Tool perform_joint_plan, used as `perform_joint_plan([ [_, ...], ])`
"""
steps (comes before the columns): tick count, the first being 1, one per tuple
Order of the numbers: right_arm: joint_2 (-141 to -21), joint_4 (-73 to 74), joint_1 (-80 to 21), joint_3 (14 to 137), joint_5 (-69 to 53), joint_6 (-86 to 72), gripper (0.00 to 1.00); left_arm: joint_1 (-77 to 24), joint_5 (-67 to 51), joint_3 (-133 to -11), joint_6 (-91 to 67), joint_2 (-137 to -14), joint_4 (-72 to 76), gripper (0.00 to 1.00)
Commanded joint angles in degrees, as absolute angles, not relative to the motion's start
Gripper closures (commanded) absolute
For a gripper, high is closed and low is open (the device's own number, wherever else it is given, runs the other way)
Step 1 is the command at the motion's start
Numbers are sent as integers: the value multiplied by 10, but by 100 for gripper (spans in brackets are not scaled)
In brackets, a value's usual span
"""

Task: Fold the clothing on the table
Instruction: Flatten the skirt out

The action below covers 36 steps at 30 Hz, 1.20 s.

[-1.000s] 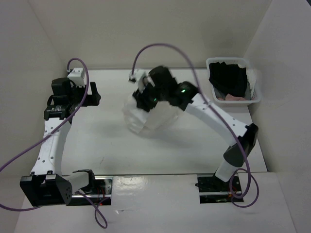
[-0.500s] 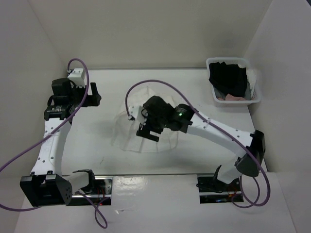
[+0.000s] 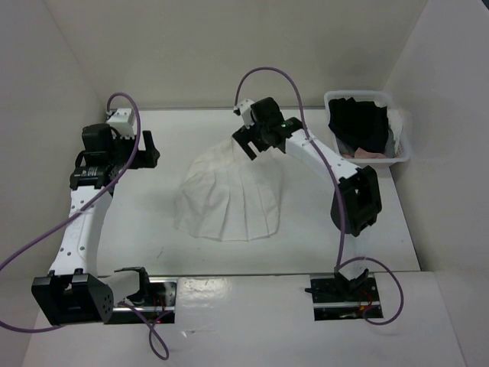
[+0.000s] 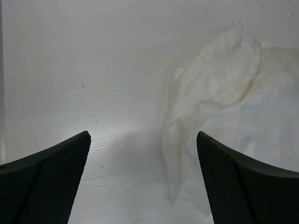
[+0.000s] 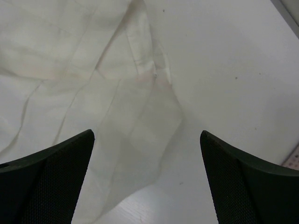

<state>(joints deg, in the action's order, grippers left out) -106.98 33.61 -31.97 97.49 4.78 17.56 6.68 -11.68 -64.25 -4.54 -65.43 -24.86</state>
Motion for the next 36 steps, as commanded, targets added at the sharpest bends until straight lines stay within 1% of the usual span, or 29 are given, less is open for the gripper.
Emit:
perform_joint_plan([
  [1,-1103,314,-326,1059,19,157,2,68,-128,-640,-38,-650,-228,0],
  [2,-1148,320,-326,1115,11,152,2,68,-128,-640,-38,-656,-228,0],
  [5,-1204,349,-321,1188,4,146,2,68,-128,-640,-38,-662,-228,0],
  [6,-1243,361,-316,1246,-10,140,2,68,-128,-640,-38,-662,-228,0],
  [8,-1286,401,-309,1311,-20,134,2,68,-122,-645,-38,-668,-228,0],
  [9,-1306,414,-308,1377,-26,125,2,68,-122,-645,-38,-668,-228,0],
  [11,-1379,446,-302,1452,-32,116,2,68,-122,-645,-38,-673,-228,0],
  [12,-1409,494,-302,1550,-38,116,2,68,-122,-645,-38,-673,-228,0],
  [13,-1469,523,-302,1610,-38,116,4,68,-117,-645,-38,-673,-228,0],
  [16,-1476,520,-315,1610,-14,132,5,68,-117,-645,-38,-673,-228,0],
  [17,-1497,534,-315,1640,-32,132,5,68,-117,-645,-38,-673,-228,0],
  [18,-1497,541,-315,1640,-49,125,8,68,-117,-645,-38,-678,-228,0],
  [21,-1510,560,-315,1647,-69,118,8,68,-117,-645,-38,-679,-228,0],
  [23,-1521,574,-315,1660,-83,113,11,68,-117,-650,-38,-684,-228,0],
  [27,-1521,598,-315,1666,-114,113,12,68,-117,-650,-38,-684,-228,0],
  [34,-1564,611,-320,1685,-108,123,13,68,-117,-650,-38,-679,-233,0],
  [36,-1582,611,-320,1691,-108,128,16,68,-117,-650,-38,-679,-233,0],
])
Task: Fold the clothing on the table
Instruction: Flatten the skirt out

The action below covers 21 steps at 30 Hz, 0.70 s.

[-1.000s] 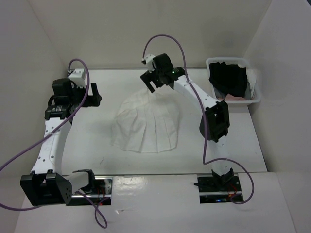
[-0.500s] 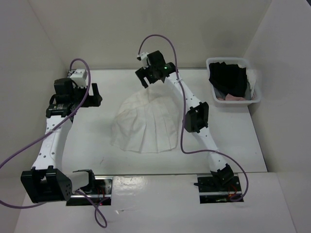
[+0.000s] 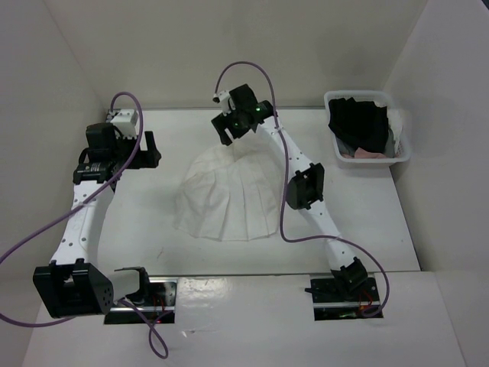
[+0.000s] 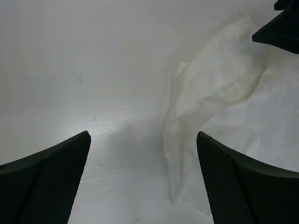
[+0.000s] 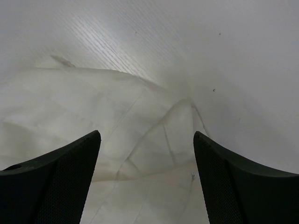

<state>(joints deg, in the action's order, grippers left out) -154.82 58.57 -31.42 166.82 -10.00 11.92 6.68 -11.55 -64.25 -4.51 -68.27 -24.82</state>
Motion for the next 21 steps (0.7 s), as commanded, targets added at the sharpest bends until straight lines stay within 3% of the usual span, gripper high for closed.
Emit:
perform_joint_plan([
  [1,-1587,611,-320,1697,-108,128,16,68,-117,-650,-38,-679,-233,0],
  [9,-1624,621,-320,1724,-120,134,26,68,-117,-650,-38,-684,-233,0],
  [13,-1624,621,-320,1731,-120,134,38,68,-117,-650,-38,-684,-233,0],
  [21,-1613,616,-325,1742,-126,134,40,68,-117,-650,-38,-684,-233,0],
])
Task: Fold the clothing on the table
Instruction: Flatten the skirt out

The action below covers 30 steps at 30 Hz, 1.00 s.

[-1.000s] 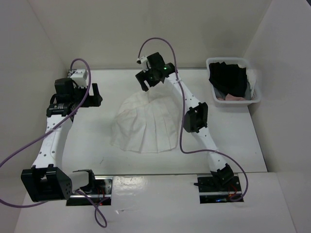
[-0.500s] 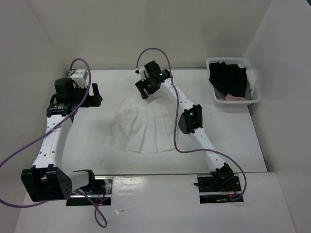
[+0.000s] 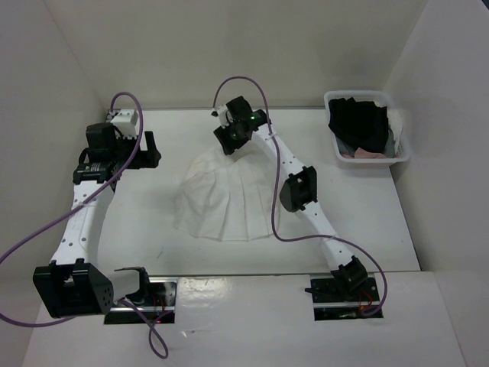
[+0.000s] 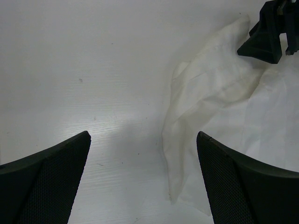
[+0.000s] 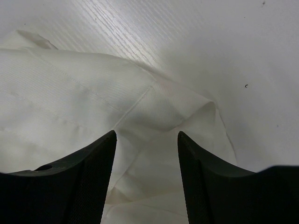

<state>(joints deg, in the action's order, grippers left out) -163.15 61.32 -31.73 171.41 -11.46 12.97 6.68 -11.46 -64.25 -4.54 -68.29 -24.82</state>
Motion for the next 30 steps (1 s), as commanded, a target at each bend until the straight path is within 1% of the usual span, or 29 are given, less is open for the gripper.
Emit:
perform_joint_plan([
  [1,-1613,616,-331,1742,-126,134,40,68,-117,-650,-38,-684,-233,0],
  [7,-1613,611,-343,1747,-131,134,40,68,-117,-650,-38,-679,-233,0],
  [10,-1613,606,-343,1753,-126,134,44,68,-117,-650,-38,-679,-233,0],
  [12,-1613,600,-348,1753,-126,139,49,68,-117,-650,-38,-679,-233,0],
  [13,-1608,600,-348,1753,-126,139,58,68,-117,-650,-38,-679,-233,0],
  [14,-1608,600,-348,1753,-120,139,63,68,-117,-650,-38,-679,-233,0],
  [15,-1608,600,-348,1759,-120,139,73,68,-117,-650,-38,-679,-233,0],
  [17,-1613,600,-348,1764,-108,139,81,68,-117,-650,-38,-679,-233,0],
  [18,-1619,600,-348,1764,-108,139,89,68,-117,-650,-38,-679,-233,0],
  [21,-1619,600,-348,1764,-101,139,99,68,-117,-650,-38,-679,-233,0],
  [24,-1608,600,-348,1764,-94,144,100,68,-117,-650,-38,-679,-233,0],
  [28,-1526,594,-348,1725,-83,131,100,68,-117,-650,-38,-679,-233,0],
  [30,-1449,588,-348,1685,-83,125,100,68,-117,-650,-38,-679,-233,0],
])
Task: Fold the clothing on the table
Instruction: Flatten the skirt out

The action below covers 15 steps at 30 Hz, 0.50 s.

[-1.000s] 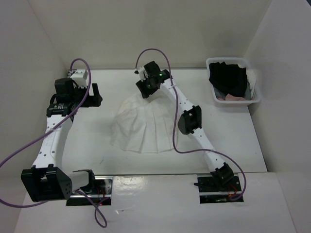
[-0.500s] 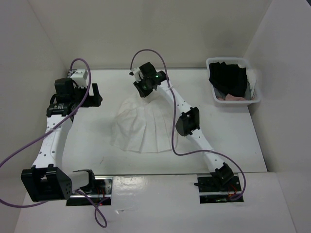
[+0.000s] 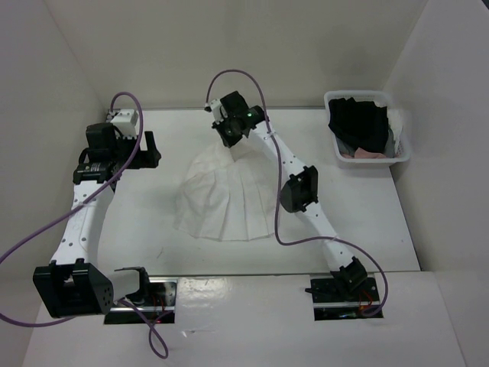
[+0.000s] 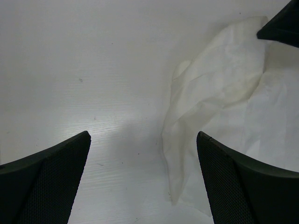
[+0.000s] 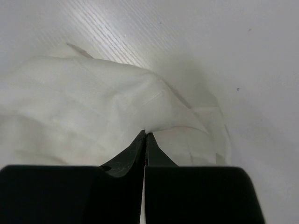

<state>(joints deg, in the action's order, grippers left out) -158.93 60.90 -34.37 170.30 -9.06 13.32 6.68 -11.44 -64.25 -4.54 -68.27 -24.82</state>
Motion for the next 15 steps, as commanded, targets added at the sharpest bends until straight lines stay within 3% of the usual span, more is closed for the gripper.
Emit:
perform_joint_plan([
  [1,-1420,574,-348,1669,-69,119,100,68,-117,-650,-38,-679,-233,0],
  [9,-1118,509,-404,1481,-11,119,100,68,-140,-640,-33,-640,-222,0],
  [15,-1017,496,-410,1381,-28,106,100,68,-170,-645,-21,-621,-222,0],
])
